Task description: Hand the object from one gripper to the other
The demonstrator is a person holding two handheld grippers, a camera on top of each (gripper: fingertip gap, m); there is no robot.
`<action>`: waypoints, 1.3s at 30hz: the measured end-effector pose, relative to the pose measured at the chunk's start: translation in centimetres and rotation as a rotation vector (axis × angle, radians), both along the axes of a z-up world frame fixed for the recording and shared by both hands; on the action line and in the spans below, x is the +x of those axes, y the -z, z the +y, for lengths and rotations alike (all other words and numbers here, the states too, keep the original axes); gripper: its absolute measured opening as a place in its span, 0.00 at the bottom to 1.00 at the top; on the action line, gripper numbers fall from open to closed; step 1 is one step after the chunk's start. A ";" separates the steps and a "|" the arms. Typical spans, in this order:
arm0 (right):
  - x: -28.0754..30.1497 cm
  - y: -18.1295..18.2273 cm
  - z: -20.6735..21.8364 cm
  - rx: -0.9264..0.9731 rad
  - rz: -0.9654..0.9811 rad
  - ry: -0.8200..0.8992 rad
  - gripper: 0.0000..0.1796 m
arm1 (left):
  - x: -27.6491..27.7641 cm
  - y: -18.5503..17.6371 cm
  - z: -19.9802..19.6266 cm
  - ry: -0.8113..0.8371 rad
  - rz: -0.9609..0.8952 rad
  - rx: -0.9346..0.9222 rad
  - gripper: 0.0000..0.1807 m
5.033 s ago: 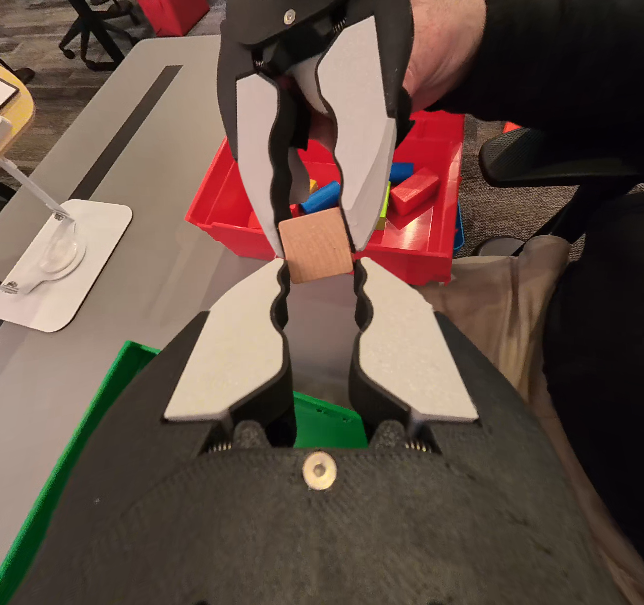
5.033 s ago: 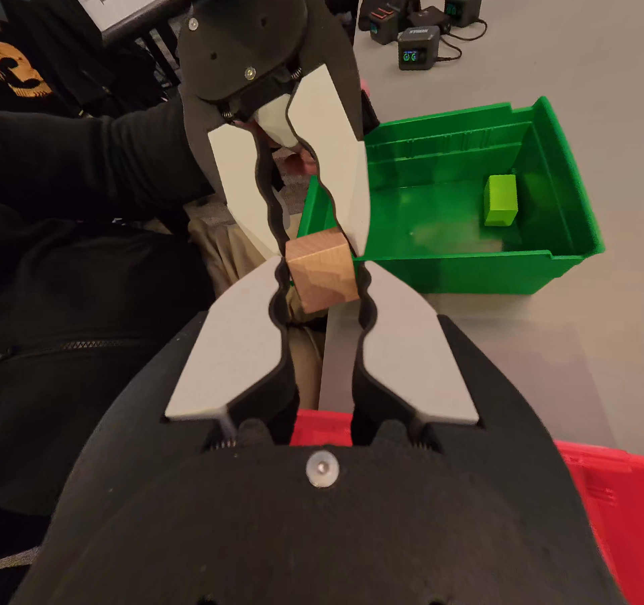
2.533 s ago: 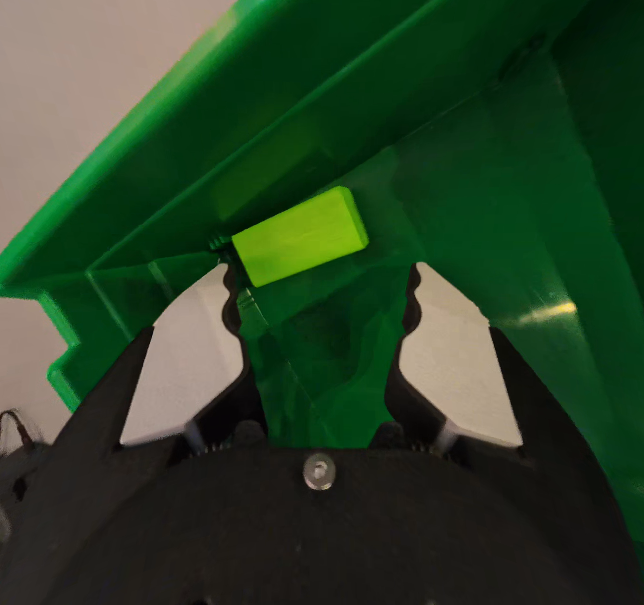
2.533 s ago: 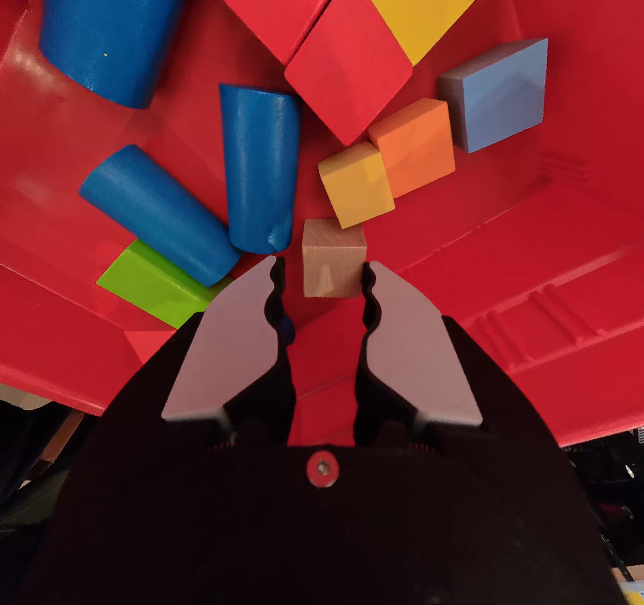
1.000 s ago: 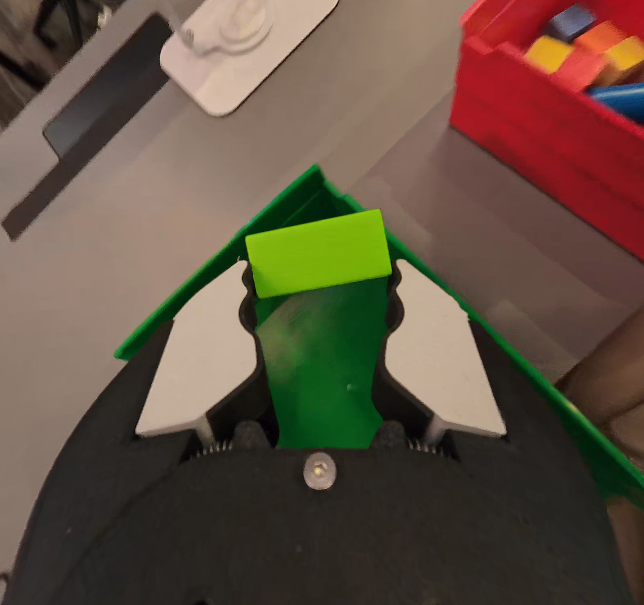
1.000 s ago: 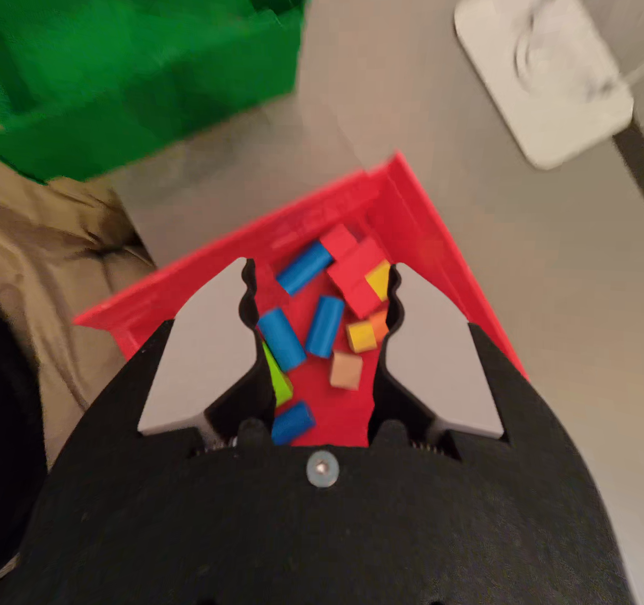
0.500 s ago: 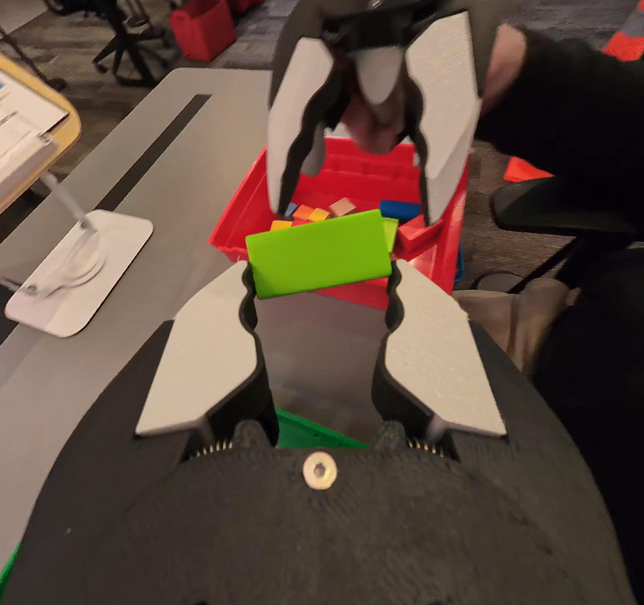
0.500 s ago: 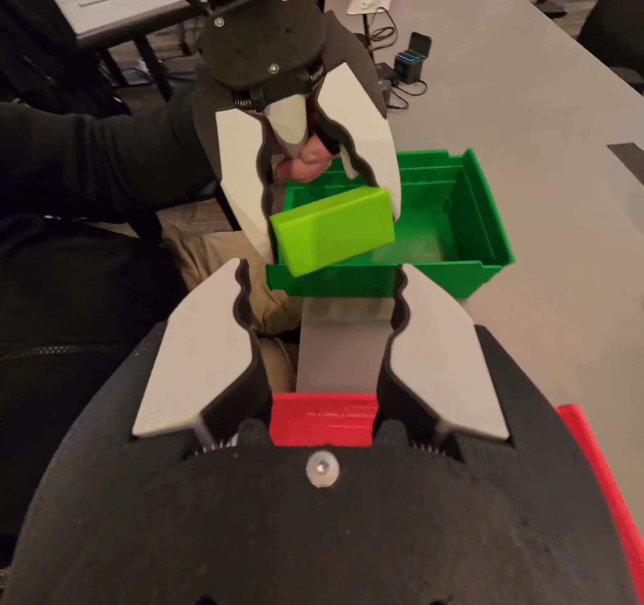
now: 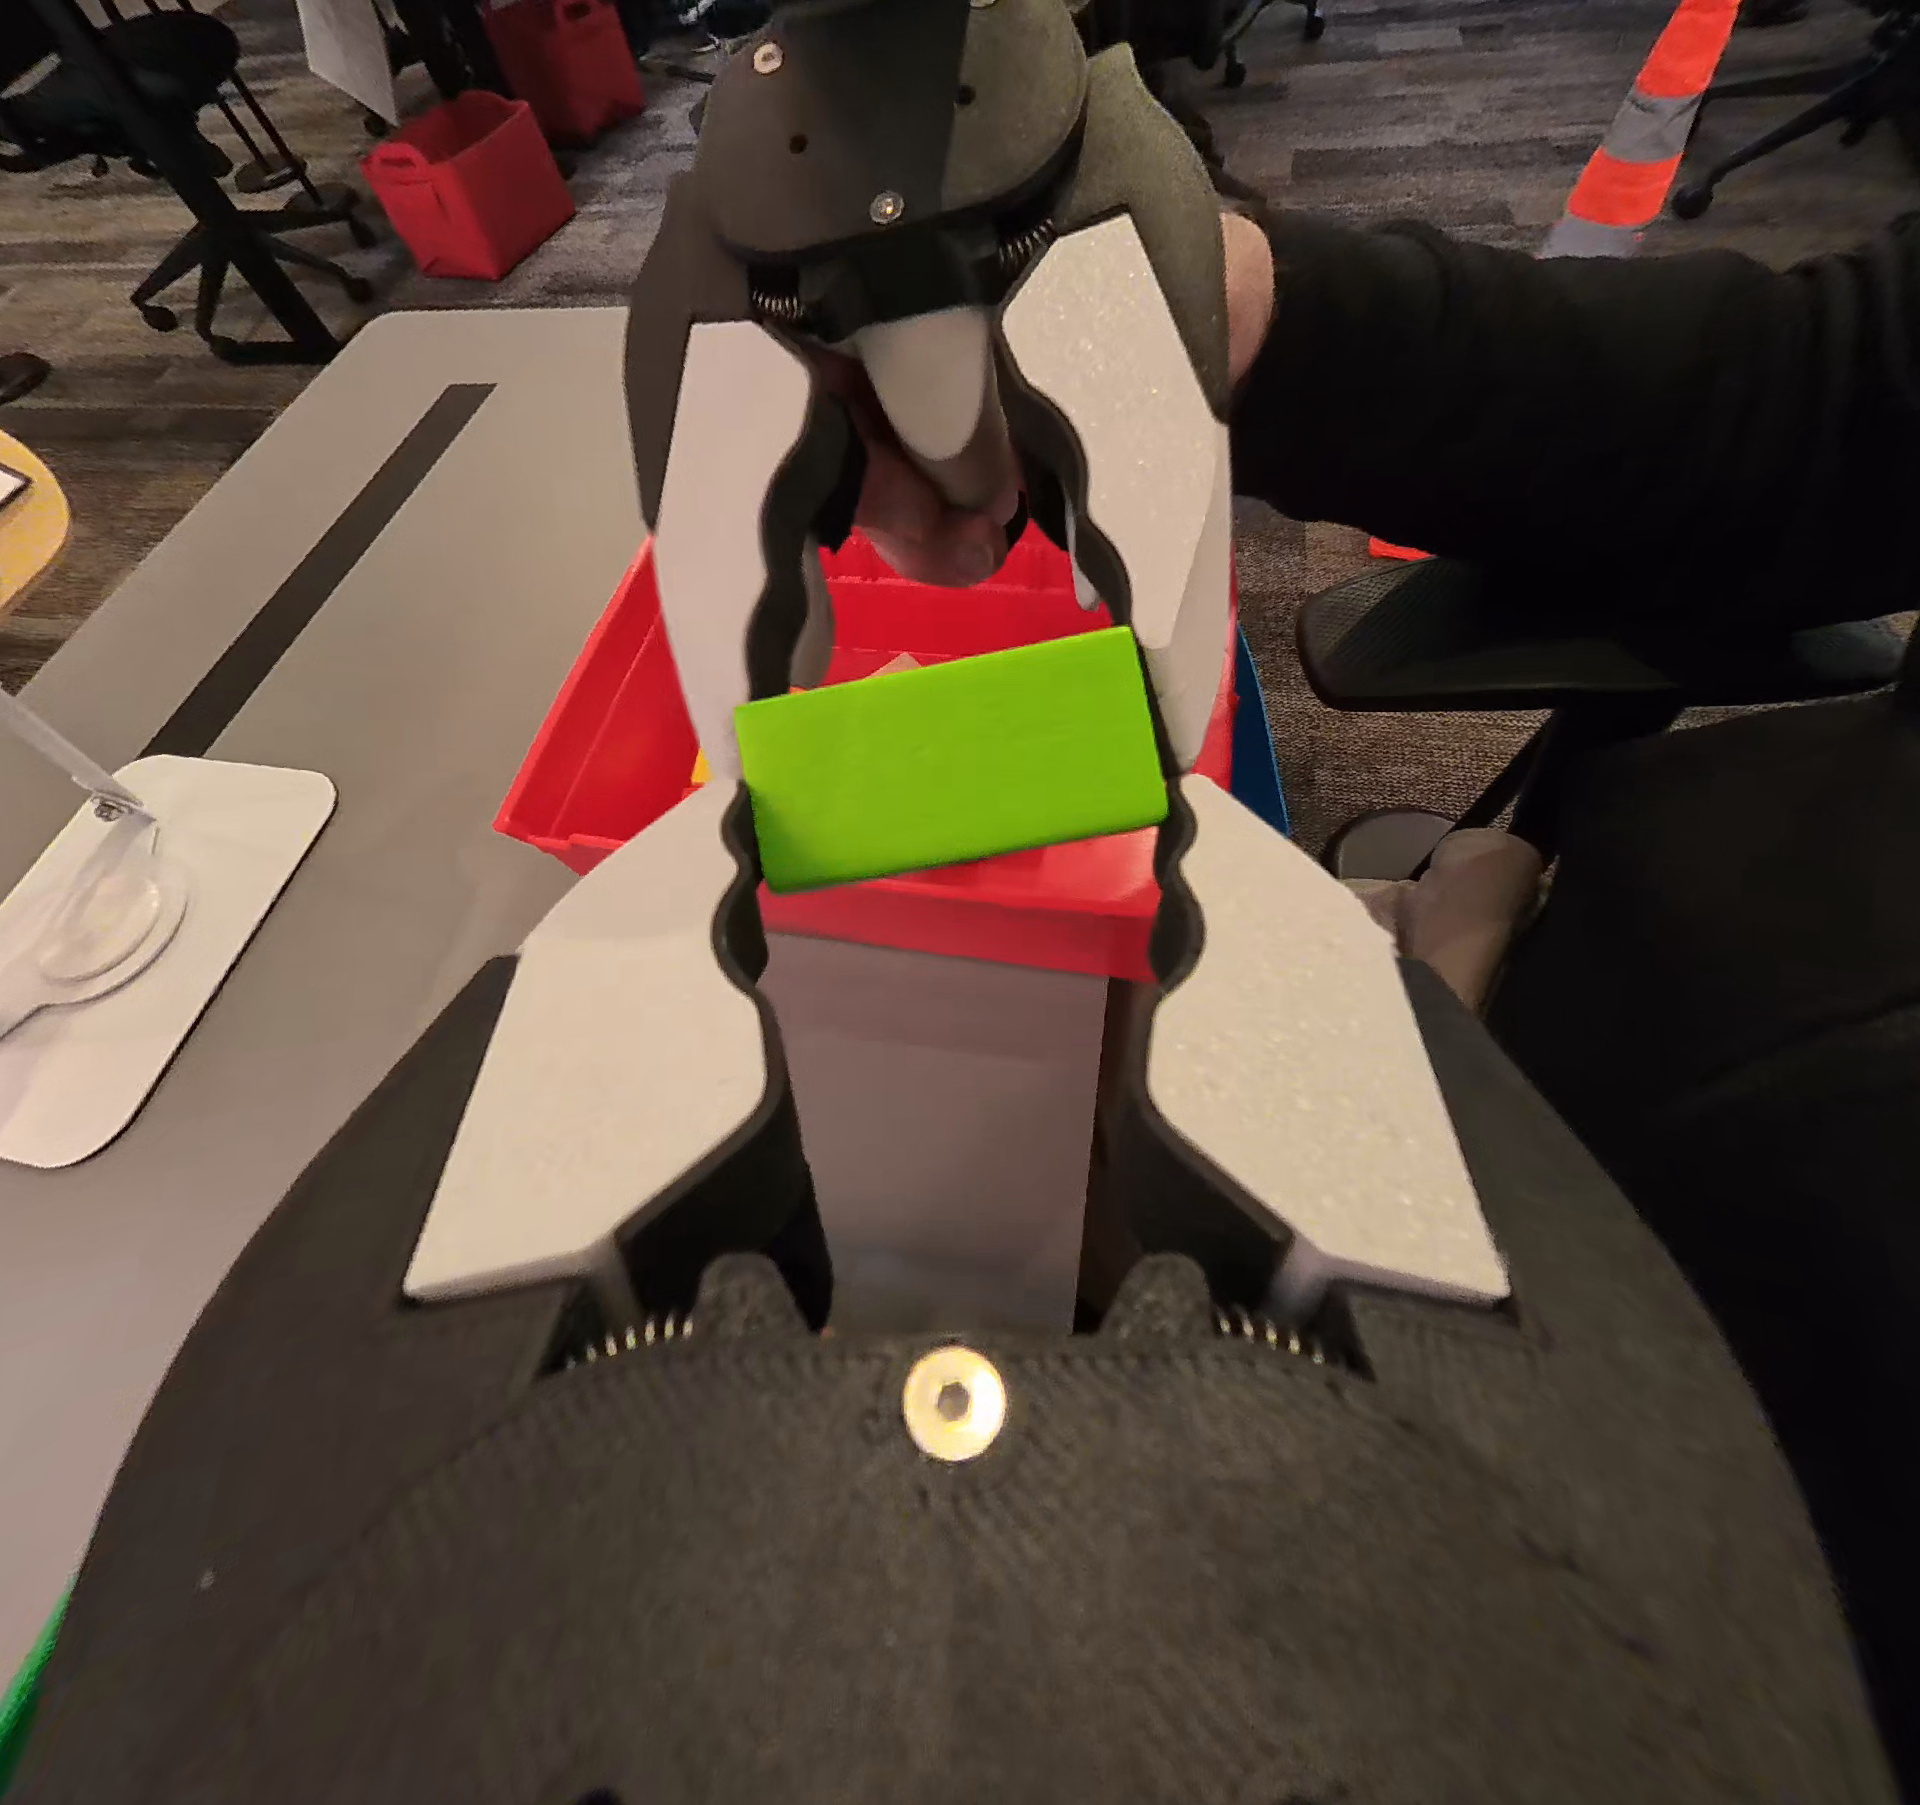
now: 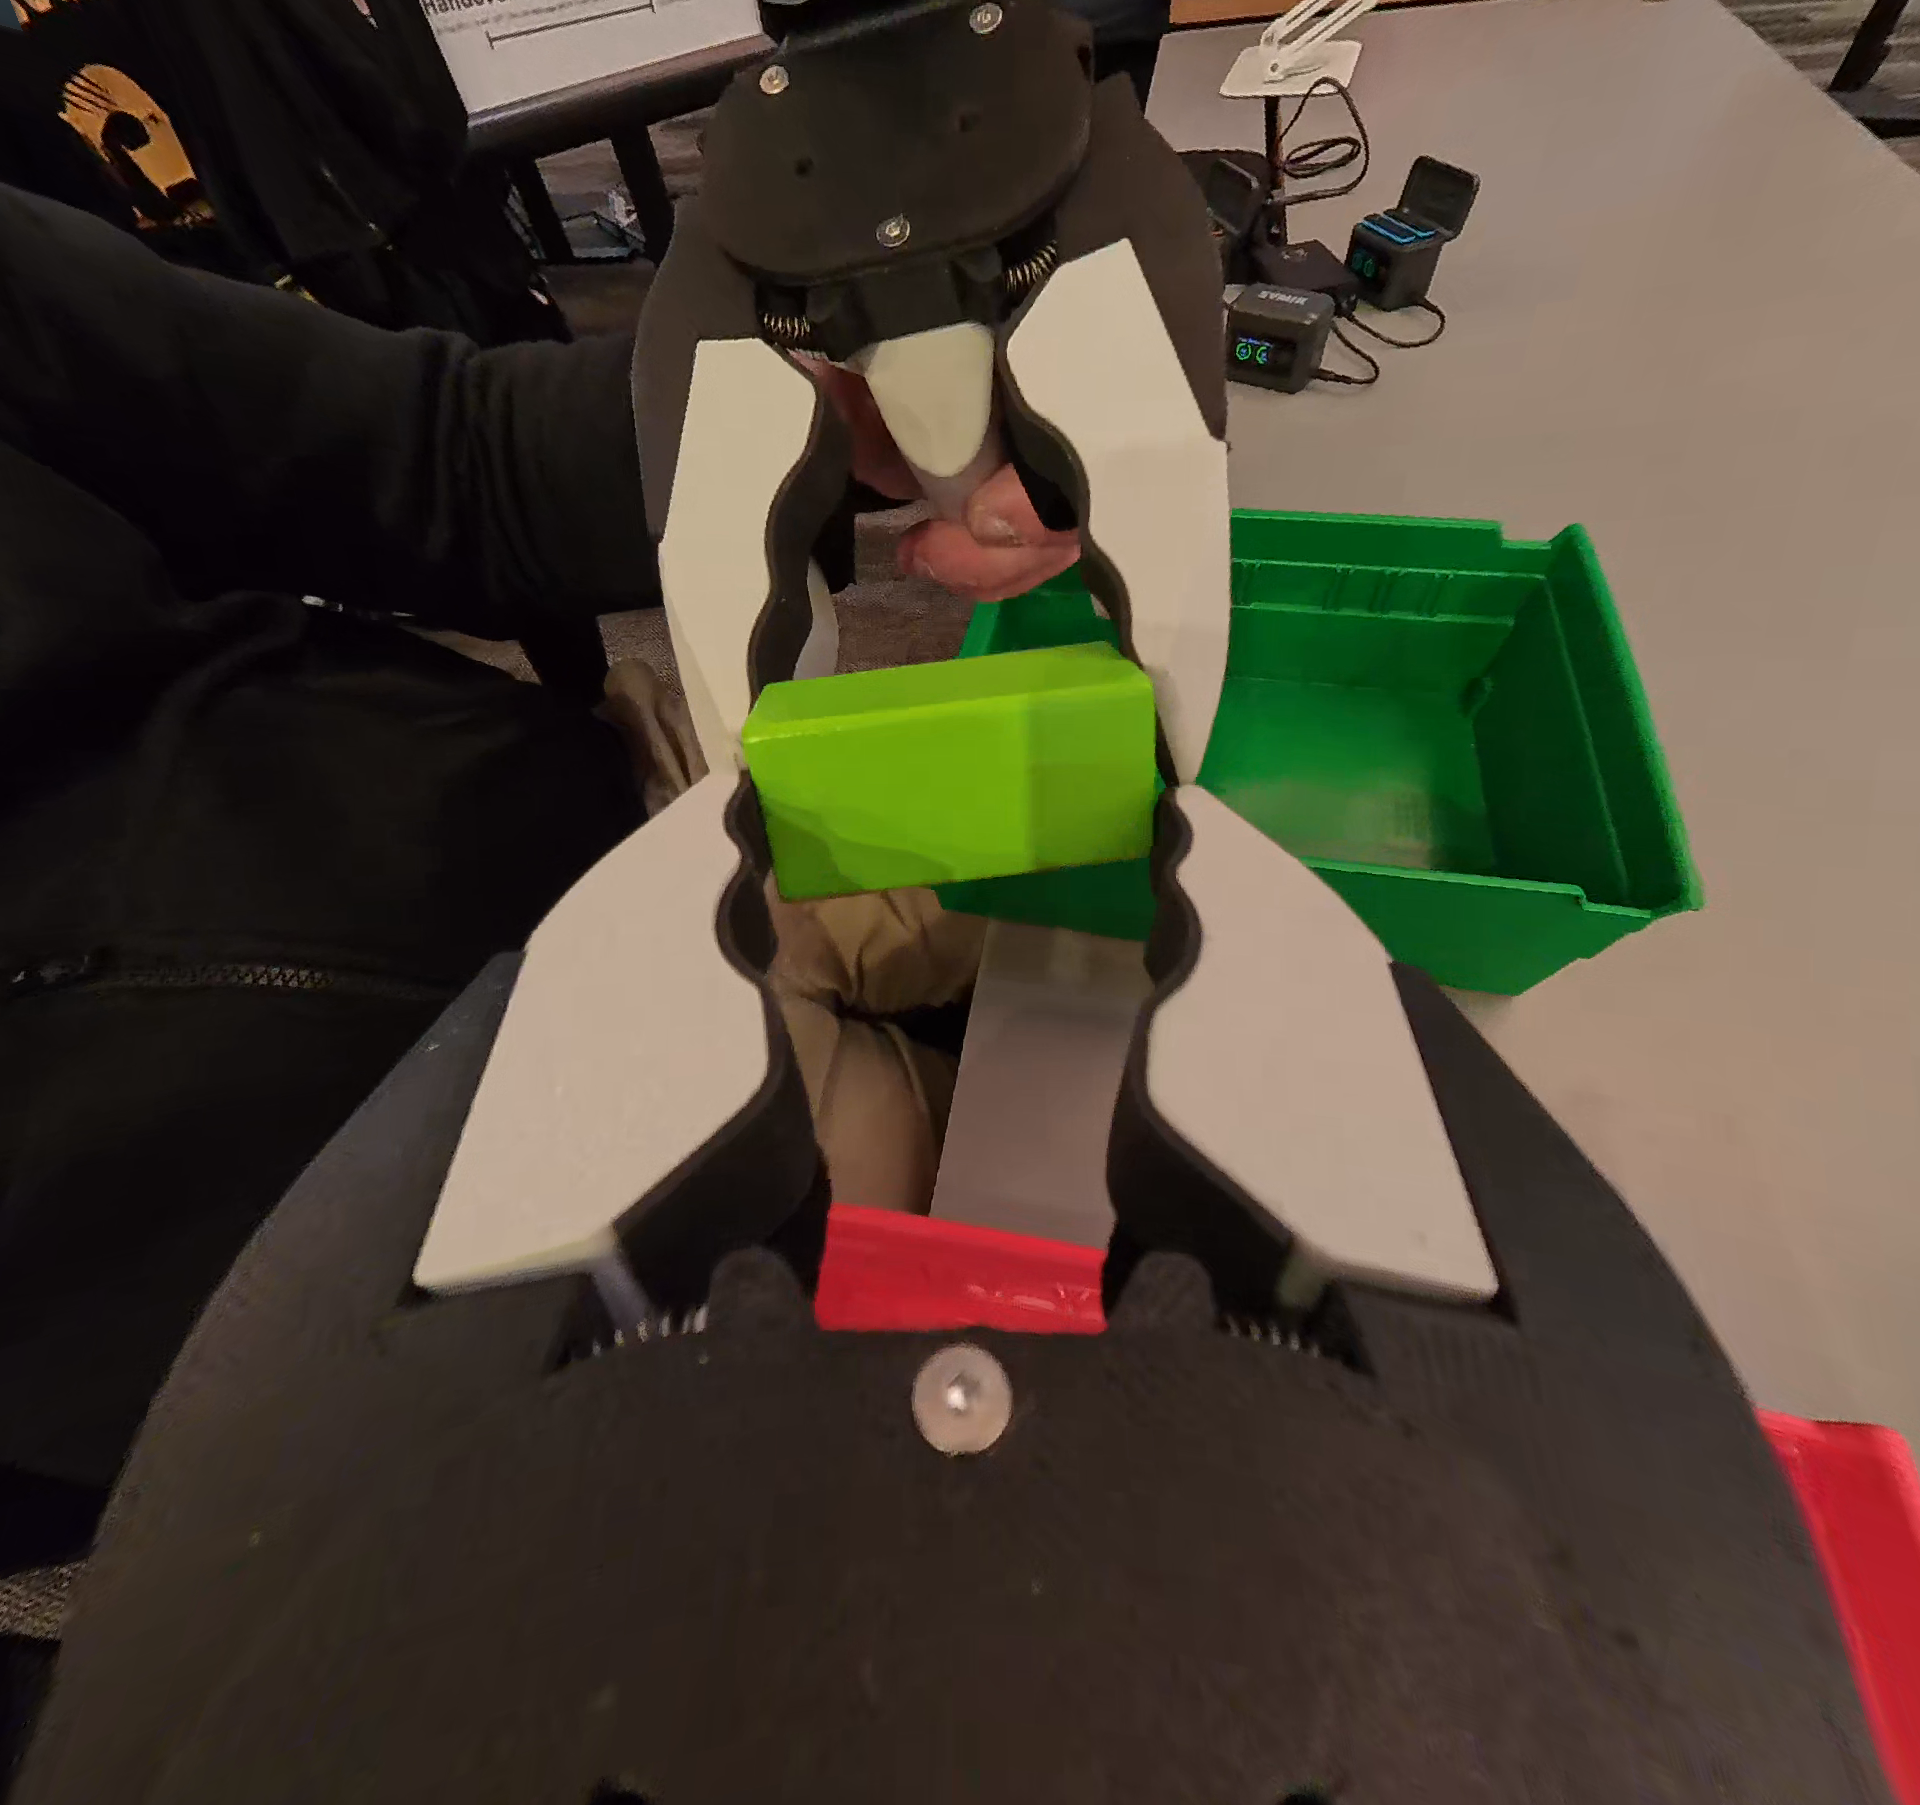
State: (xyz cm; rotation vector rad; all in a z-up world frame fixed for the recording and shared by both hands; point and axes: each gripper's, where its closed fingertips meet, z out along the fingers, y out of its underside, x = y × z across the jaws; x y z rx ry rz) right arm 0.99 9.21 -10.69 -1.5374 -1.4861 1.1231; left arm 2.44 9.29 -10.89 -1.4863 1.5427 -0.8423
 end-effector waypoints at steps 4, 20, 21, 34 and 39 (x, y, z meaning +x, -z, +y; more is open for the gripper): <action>-0.1 -0.1 -0.1 0.000 0.006 -0.006 0.39 | -0.1 -0.2 -0.1 0.003 -0.009 -0.002 0.40; -0.2 -1.1 0.4 0.026 0.029 0.037 0.39 | -0.4 -0.9 0.4 -0.027 -0.036 -0.001 0.40; -0.2 -1.1 0.4 0.029 0.031 0.041 0.39 | -0.4 -0.9 0.4 -0.031 -0.036 0.000 0.40; 0.2 -2.0 1.1 0.046 0.064 0.088 0.39 | -0.5 -1.0 1.0 -0.058 -0.051 -0.030 0.39; 0.4 -2.2 1.3 0.049 0.072 0.098 0.39 | -0.4 -0.9 1.0 -0.062 -0.047 -0.032 0.38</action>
